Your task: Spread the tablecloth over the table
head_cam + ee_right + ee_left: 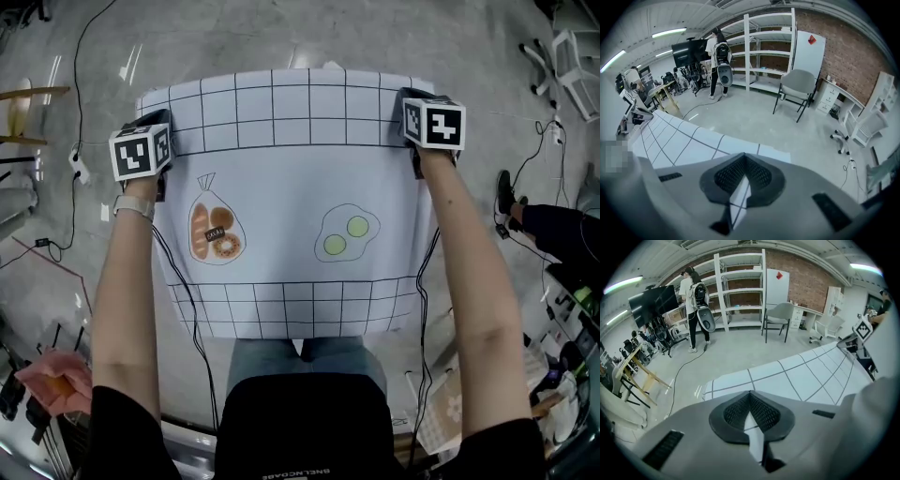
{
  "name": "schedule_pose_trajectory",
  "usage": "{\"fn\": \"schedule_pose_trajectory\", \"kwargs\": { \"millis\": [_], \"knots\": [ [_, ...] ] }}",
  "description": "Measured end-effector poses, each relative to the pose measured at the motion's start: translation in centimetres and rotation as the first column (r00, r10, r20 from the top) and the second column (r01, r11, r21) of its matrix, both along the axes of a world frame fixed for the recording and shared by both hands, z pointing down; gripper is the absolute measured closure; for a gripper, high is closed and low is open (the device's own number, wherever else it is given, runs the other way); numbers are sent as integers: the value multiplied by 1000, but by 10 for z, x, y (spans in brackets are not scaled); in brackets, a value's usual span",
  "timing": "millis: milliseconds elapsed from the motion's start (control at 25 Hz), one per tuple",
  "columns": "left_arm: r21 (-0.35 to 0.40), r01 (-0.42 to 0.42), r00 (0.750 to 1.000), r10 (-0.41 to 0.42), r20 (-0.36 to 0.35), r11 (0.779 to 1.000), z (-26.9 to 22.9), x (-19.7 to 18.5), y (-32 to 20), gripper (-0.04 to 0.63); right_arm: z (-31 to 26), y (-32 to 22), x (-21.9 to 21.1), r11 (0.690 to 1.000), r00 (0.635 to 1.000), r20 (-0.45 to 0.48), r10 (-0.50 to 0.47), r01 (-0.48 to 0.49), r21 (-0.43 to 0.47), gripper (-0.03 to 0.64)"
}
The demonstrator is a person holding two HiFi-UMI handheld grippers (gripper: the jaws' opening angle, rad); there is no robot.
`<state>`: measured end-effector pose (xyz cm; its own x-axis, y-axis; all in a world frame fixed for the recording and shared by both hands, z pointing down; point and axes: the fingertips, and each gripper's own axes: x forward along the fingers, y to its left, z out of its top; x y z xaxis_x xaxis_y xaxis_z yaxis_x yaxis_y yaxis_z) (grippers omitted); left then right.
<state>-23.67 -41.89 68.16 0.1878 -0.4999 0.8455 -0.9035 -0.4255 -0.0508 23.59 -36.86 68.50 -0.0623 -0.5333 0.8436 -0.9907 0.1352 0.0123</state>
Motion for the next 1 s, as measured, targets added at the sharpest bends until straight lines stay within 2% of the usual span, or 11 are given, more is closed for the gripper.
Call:
{"fn": "schedule_pose_trajectory", "kwargs": {
  "millis": [240,400,520,640,760,840,1000],
  "knots": [
    [-3,-1,1000,1,-21,1000,2,-3,-25,583,1,-22,-1,1000,1000,7,28,-28,8,606],
    [0,1,999,-1,-37,1000,-5,-12,2,583,-7,3,-7,999,1000,-6,28,-28,15,606],
    [-38,-26,999,25,-37,999,1,-13,13,583,-1,17,-13,1000,1000,-2,6,-6,-24,606],
    [-54,-58,998,56,-36,997,7,-2,-4,583,7,3,-3,999,1000,-4,7,-7,-49,606],
    [-45,-21,997,18,-74,999,7,7,-24,583,7,-16,7,998,999,13,45,-44,-35,606],
    [-43,6,997,-10,-74,999,5,7,-25,583,6,-17,8,997,997,15,71,-70,-36,606],
    [8,-32,998,33,-58,999,-15,18,-7,583,-3,6,9,998,998,3,67,-67,-16,604]
  ]
}}
